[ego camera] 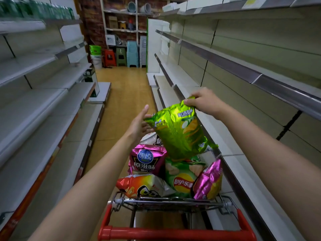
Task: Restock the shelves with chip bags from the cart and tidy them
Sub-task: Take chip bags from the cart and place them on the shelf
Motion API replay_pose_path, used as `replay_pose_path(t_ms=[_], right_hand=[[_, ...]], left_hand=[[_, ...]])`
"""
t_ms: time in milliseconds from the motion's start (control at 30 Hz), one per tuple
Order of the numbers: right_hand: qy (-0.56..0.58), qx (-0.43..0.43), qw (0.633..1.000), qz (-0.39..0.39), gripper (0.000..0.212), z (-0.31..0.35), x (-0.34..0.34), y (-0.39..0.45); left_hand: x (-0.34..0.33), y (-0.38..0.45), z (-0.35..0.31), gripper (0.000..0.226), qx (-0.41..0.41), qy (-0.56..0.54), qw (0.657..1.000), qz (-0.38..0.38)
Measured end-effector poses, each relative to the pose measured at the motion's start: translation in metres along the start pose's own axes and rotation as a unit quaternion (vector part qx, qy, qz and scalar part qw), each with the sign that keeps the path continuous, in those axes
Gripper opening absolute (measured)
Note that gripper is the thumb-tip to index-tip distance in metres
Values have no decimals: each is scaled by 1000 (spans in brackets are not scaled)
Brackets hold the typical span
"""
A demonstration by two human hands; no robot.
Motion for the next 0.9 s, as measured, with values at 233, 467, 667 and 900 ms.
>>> replay_pose_path(t_ms=[233,467,667,900], right_hand=[[194,-25,978,-74,32,5,5,19],[243,-13,966,-86,32,17,-4,33],[250,-16,968,-30,20,16,-19,42],[114,-91,988,54,24,-37,-69,44]], left_hand=[[-8,4,7,122,-42,23,991,124],[-8,14,13,122,-49,48,983,171],[17,29,13,116,-53,-35,993,98],[37,54,9,68,-27,-77,996,32]])
Point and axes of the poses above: each hand's wrist, its own y-axis towards the middle knuckle, its own x-axis out of the back of the hand, z = x × y, the point moved 8 cm from there along y, towards the middle knuckle, and after that the axes turned 2 degrees about -z, right-handed, at the moved point
